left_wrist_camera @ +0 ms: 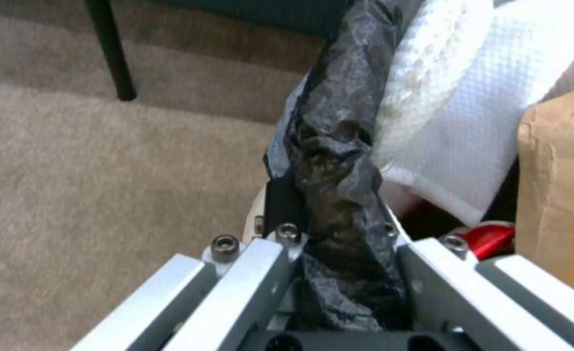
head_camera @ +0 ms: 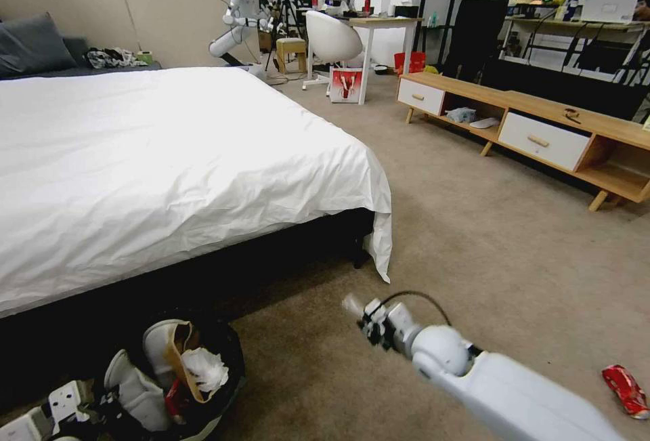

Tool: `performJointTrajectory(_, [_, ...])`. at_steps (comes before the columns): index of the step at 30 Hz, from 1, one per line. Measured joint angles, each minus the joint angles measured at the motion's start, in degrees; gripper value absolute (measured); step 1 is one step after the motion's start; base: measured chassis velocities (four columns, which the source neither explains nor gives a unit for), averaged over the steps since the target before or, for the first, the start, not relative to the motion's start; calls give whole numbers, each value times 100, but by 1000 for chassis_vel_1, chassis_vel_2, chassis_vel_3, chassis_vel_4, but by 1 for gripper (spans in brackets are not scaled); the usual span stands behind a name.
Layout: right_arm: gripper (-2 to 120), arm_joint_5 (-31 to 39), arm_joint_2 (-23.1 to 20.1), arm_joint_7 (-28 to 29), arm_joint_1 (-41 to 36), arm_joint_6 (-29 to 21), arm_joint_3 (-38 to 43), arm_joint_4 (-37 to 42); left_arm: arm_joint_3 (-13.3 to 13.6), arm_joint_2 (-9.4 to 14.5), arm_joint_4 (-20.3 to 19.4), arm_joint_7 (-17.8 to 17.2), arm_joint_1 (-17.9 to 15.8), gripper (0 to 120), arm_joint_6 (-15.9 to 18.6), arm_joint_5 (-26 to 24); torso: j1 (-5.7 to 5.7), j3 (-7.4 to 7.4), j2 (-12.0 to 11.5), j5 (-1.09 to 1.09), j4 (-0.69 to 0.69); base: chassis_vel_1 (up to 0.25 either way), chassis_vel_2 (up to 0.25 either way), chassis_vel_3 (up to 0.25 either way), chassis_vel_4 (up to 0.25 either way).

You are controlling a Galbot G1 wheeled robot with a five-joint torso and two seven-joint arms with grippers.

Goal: Pick up the trash bin and place the garbage on the floor into it.

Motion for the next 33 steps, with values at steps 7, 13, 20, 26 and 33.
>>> performJointTrajectory(7, [28,291,-475,143,-81,81,578,1068,92,182,-176,-176,-44,3,6,-446,0,0,0,-1,-1,0,0,0,0])
performJointTrajectory(13, [28,856,-396,260,290,487,716,1950,195,383,-245,-224,-90,3,8,-593,0,0,0,-2,0,0,0,0,0])
performJointTrajectory(20, [28,1744,312,527,1280,934,104,2341,285,457,-311,-225,-82,3,9,-590,0,0,0,-2,1,0,0,0,0])
performJointTrajectory(26, [28,1990,796,539,2022,1129,-498,2091,298,509,-335,-222,-57,3,8,-586,0,1,0,-3,0,0,0,0,0])
performJointTrajectory(33, [28,2428,1770,675,2739,1220,-1509,1573,360,557,-311,-221,-106,3,8,-574,0,1,0,-3,-1,0,0,0,0])
